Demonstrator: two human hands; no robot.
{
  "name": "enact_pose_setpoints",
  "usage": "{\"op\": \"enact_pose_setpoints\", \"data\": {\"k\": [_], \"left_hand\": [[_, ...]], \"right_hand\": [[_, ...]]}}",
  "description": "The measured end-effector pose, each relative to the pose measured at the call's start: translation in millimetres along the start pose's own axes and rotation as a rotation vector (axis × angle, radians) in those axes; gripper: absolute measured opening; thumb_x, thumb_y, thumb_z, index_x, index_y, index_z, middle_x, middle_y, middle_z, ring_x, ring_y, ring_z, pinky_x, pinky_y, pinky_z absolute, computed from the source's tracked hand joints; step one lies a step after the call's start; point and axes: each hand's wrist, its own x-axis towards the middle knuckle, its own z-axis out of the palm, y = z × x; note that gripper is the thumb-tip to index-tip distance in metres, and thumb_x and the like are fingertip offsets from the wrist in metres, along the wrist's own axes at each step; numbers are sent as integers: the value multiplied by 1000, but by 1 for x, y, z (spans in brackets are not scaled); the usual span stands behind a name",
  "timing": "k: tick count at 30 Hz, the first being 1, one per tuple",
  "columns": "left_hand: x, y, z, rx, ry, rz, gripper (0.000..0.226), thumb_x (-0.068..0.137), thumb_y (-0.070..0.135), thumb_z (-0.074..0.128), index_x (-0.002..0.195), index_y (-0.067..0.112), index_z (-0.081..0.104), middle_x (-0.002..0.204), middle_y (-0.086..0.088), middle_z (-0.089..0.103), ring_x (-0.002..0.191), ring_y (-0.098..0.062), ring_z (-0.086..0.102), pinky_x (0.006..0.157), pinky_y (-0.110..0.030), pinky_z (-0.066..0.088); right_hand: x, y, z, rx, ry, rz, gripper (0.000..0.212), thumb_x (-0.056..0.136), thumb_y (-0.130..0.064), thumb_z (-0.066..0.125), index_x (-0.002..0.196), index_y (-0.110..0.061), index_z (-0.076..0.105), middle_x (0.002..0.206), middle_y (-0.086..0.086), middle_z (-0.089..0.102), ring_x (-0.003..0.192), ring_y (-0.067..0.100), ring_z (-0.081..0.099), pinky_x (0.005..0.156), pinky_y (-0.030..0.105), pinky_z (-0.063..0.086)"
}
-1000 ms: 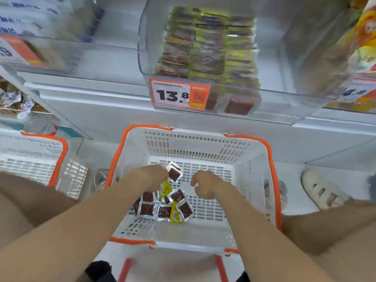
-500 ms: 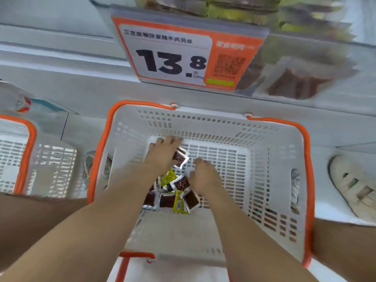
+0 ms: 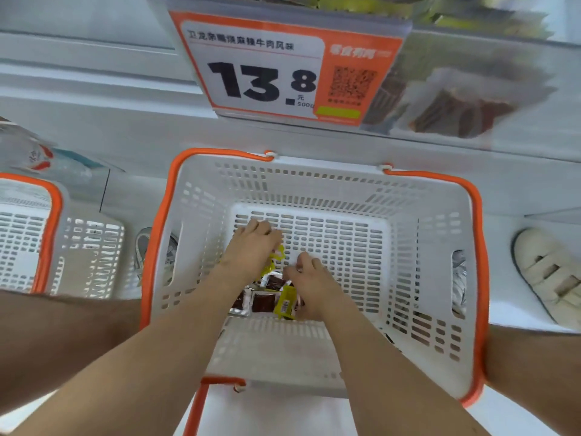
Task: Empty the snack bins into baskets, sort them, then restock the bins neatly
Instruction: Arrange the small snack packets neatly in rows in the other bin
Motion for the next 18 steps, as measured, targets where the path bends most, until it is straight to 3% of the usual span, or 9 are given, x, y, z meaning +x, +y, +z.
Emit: {"op": "enact_pose_setpoints", "data": {"k": [3,5,6,8,11,15,18], "left_hand": [[-16,-2,8,-98,-196,-51,24,82,40,80,99,27,68,131,2,41,124,-23,38,101,-39,42],[-20,-3,14,-278,-107,-116,16,87,34,76,96,22,73,130,-1,44,123,-25,41,105,-39,43],[-20,-4,15,-333,-42,-143,16,90,25,73,104,18,72,130,-4,46,123,-27,43,105,-41,44],[-17,-4,14,-314,21,-180,37,94,17,68,131,16,62,137,-6,46,126,-30,46,105,-45,45],[-13,0,11,-126,-66,-189,58,98,30,67,150,22,44,148,-3,41,135,-28,42,107,-44,39],[-11,6,14,-97,-54,-190,55,89,34,77,135,22,50,135,-2,48,126,-27,47,103,-40,39],[-9,10,10,-153,-51,-153,43,87,25,79,117,20,49,109,-3,60,106,-27,59,80,-38,44]], "right_hand": [[-6,4,8,33,26,82,59,76,-21,88,122,-14,51,133,12,32,125,36,39,95,46,50],[-9,9,12,136,44,165,53,79,-20,88,117,-11,53,133,13,32,125,35,40,90,46,53],[-10,13,12,191,51,202,52,80,-21,88,117,-10,53,133,13,35,123,34,43,90,46,53],[-11,23,8,308,73,238,49,81,-25,87,116,-10,55,125,12,52,115,32,54,86,40,51],[-13,35,1,513,139,287,38,83,-29,86,108,-16,61,101,6,65,94,29,64,76,36,51],[-16,43,-2,708,284,358,31,79,-36,88,96,-26,64,94,0,67,86,21,64,73,33,49],[-19,45,-10,936,411,386,23,85,-23,85,97,-20,66,95,-4,65,81,8,61,67,21,44]]}}
